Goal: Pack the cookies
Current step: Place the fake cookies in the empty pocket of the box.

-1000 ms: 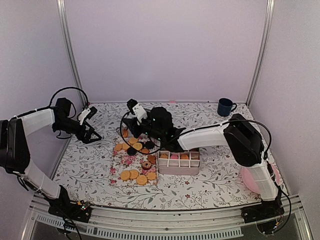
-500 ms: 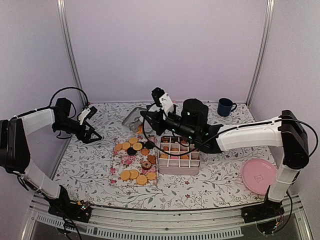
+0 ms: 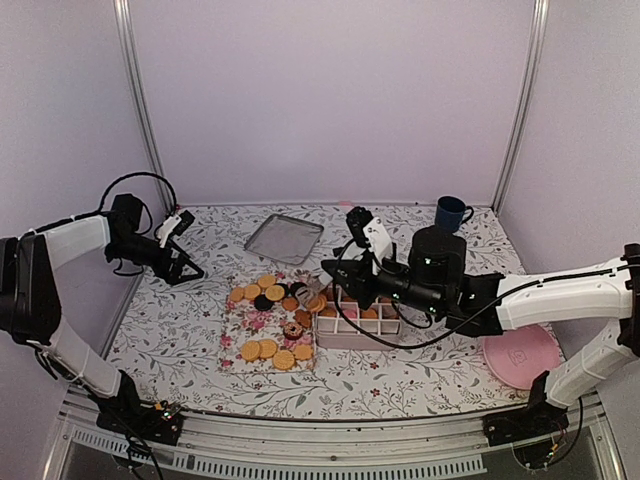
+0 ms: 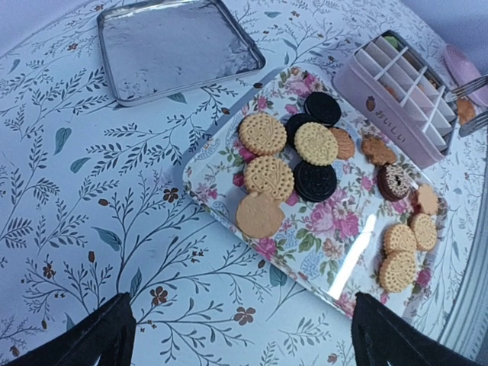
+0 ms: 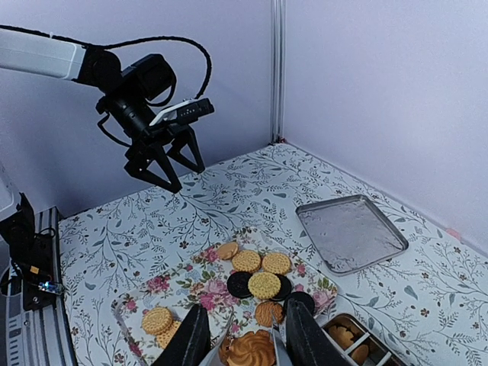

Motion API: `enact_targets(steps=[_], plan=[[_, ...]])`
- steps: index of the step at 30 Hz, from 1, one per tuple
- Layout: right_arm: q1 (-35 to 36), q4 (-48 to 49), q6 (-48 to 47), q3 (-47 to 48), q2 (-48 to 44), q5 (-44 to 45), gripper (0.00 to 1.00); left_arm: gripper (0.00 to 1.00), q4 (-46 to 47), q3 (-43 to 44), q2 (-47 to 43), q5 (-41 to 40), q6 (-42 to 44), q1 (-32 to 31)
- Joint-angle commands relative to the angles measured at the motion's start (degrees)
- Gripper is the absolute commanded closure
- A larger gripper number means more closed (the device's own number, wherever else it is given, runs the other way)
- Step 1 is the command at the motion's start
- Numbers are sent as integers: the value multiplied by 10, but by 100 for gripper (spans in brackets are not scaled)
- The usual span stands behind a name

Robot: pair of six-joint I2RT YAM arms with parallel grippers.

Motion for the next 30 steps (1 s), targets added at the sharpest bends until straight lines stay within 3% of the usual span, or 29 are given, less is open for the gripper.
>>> enact_targets(steps=[1, 10, 24, 30], plan=[[5, -7, 30, -15, -21, 21, 78, 1, 4, 15, 7, 7, -6, 5], [5, -19, 37, -30, -18, 27, 74, 1, 4, 14, 6, 6, -6, 5], [5, -24, 37, -25, -9, 25, 60, 1, 2, 17, 3, 2, -5, 5], [5, -28, 31, -18, -9, 29, 60, 1, 0, 23, 3, 5, -7, 5]])
